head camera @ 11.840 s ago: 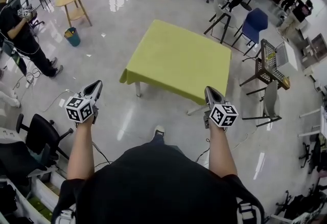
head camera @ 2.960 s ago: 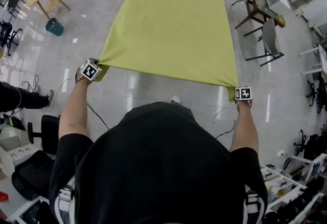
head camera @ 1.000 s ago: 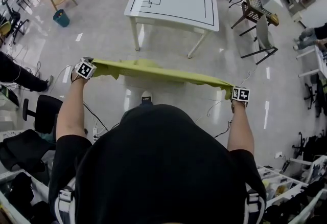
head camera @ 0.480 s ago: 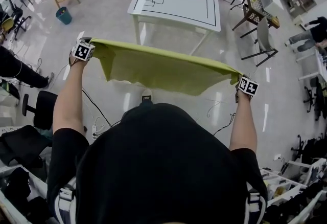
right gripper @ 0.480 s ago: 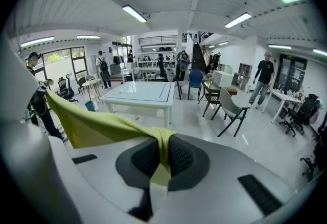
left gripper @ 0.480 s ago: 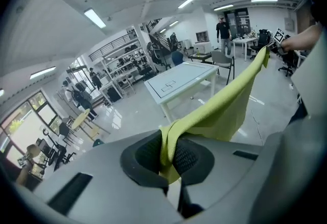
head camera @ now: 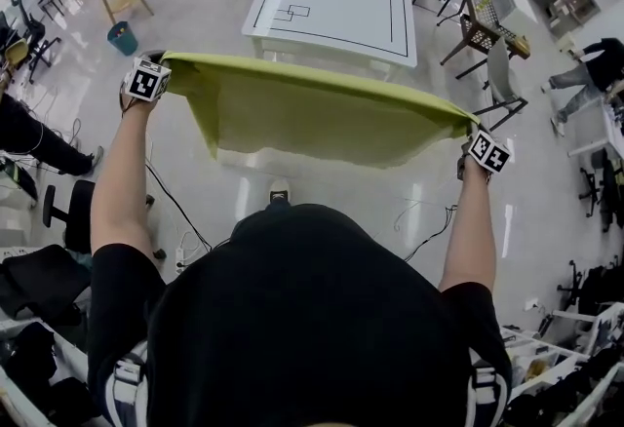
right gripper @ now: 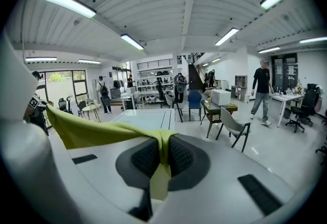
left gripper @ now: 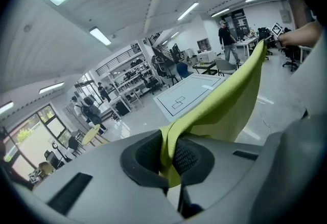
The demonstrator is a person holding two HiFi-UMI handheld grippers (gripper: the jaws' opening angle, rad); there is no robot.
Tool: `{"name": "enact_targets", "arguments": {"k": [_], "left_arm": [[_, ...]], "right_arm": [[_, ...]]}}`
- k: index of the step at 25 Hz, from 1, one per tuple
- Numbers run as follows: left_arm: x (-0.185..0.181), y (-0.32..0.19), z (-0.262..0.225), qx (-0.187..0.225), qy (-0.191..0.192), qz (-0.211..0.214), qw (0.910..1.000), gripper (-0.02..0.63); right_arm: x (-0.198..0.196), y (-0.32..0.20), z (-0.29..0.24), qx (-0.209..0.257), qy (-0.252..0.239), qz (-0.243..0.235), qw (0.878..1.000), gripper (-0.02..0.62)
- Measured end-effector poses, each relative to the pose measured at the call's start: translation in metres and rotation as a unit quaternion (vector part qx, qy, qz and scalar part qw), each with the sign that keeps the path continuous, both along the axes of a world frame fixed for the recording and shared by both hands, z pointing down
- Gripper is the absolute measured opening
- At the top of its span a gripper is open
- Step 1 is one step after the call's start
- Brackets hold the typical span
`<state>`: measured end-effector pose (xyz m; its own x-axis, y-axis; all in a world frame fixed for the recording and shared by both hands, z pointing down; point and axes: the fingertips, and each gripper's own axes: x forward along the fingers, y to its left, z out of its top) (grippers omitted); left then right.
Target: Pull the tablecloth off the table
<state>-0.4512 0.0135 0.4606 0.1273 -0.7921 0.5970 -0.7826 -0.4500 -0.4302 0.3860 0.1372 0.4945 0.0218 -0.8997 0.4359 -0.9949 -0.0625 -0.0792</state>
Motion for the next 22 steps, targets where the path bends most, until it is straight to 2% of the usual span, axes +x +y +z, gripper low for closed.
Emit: {"name": "enact_targets", "arguments": {"k": [5,10,22], "left_arm": [[0.007,-0.006,-0.045,0.031,-0.009,0.004,0.9995,0.024],[0.017,-0.005,-0.077,0.067,0.019,-0.004,0.9976,0.023],[0.038,-0.011,-0.094,0.092,0.059,-0.019,0.9939,0.024]], "right_arm": [[0.006,0.000,-0.036,0.037,-0.005,0.001,0.999,0.021],[0.016,0.000,-0.061,0.062,0.000,-0.003,0.998,0.021],[0.035,0.001,-0.093,0.107,-0.011,0.012,0.994,0.021]]}}
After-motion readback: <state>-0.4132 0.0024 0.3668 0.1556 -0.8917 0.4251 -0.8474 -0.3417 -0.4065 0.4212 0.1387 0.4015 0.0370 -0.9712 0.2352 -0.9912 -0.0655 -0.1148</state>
